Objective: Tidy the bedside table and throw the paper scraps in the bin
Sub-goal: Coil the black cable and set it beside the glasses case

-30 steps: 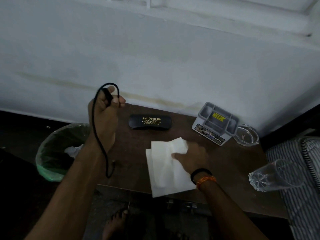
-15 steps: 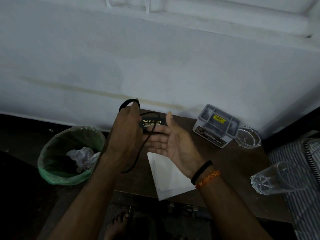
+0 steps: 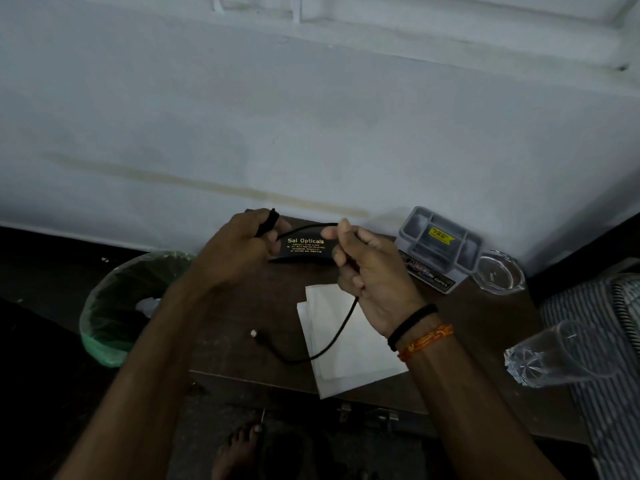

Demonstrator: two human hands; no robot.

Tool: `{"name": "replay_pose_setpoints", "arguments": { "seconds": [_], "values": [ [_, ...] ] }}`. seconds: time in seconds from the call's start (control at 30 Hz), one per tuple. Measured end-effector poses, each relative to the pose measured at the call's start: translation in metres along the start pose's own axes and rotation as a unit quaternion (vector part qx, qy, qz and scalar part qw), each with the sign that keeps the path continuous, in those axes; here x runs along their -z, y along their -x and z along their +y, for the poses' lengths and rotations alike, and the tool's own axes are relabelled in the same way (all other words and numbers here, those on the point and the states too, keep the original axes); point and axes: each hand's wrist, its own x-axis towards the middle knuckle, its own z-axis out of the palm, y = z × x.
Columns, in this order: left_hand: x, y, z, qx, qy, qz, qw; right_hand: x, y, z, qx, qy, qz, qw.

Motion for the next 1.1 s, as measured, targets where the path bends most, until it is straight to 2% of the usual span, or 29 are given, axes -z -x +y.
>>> {"name": "replay_pose_setpoints", "arguments": {
  "seconds": [0.13, 0.3, 0.47, 0.53, 0.6, 0.73, 0.9, 0.97, 1.1],
  "values": [
    [0.01, 0.01, 0.006, 0.046, 0.117, -0.142, 0.982, -0.001, -0.003, 0.005, 0.01, 0.027, 0.038, 0.999],
    [0.014, 0.018, 0.013, 0.083, 0.311, -0.258, 0.911, -0.009, -0.006, 0.011, 0.013, 0.048, 0.042, 0.998],
    [0.005, 0.019, 0.02, 0.056, 0.445, -0.269, 0.852, -0.018, -0.008, 0.014, 0.003, 0.051, 0.032, 0.998],
    [0.0, 0.018, 0.021, 0.04, 0.497, -0.232, 0.835, -0.021, -0.009, 0.017, 0.001, 0.07, 0.029, 0.997],
    [-0.006, 0.014, 0.02, 0.021, 0.533, -0.185, 0.825, -0.024, -0.008, 0.023, -0.005, 0.136, 0.024, 0.99],
    [-0.015, 0.005, 0.014, -0.006, 0.521, -0.103, 0.847, -0.026, 0.0, 0.03, 0.048, 0.281, 0.0, 0.958],
    [-0.019, -0.004, 0.007, -0.033, 0.531, -0.023, 0.847, -0.022, 0.006, 0.025, 0.105, 0.405, -0.009, 0.908],
    [-0.02, -0.005, 0.004, -0.032, 0.495, 0.01, 0.868, -0.024, 0.008, 0.022, 0.11, 0.441, -0.026, 0.89],
    [-0.029, -0.004, -0.001, -0.033, 0.331, 0.038, 0.942, -0.027, 0.011, 0.012, 0.146, 0.511, -0.045, 0.846]
  ]
}}
